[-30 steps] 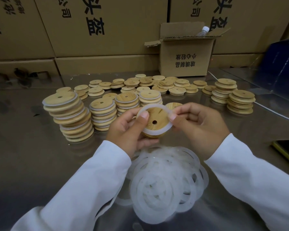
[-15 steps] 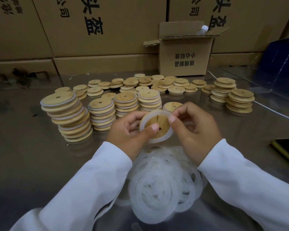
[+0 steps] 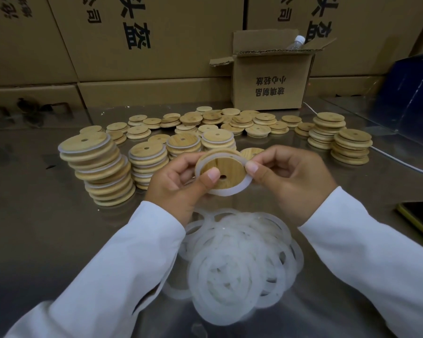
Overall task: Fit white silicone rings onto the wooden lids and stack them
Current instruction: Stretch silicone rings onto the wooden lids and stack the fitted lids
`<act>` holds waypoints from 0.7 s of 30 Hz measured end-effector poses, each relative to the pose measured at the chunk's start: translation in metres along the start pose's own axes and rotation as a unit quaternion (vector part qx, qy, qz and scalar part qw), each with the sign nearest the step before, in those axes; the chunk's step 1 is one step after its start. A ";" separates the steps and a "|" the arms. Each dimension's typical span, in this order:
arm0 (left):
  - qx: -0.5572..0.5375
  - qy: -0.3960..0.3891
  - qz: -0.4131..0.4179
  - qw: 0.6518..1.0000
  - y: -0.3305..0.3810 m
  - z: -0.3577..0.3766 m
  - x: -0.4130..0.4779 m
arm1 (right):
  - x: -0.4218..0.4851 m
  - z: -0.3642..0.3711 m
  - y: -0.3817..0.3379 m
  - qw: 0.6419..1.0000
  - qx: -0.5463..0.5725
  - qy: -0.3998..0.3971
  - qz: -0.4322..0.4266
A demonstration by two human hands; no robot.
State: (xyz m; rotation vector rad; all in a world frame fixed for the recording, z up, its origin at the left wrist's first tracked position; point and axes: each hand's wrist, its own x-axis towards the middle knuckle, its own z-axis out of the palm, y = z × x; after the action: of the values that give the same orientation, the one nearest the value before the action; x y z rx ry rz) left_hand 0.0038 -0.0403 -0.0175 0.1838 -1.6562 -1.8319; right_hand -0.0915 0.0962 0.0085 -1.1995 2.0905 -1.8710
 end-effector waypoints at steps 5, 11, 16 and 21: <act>-0.001 -0.003 -0.027 1.000 0.000 0.004 -0.002 | -0.005 0.004 0.002 1.000 0.015 0.021 0.008; -0.071 0.024 -0.051 0.996 0.002 0.011 -0.004 | -0.012 0.015 0.007 0.997 -0.032 0.066 0.004; -0.034 -0.001 -0.069 0.997 0.001 0.013 -0.005 | -0.010 0.012 0.008 0.995 -0.051 0.082 -0.013; 0.096 -0.035 -0.015 0.995 0.000 0.014 -0.008 | -0.012 0.013 0.010 0.989 -0.130 0.049 -0.051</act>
State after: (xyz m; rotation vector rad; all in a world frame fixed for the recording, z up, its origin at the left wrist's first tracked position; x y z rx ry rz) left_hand 0.0034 -0.0243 -0.0170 0.2299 -1.8872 -1.7174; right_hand -0.0811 0.0922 -0.0082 -1.3152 2.4307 -1.7732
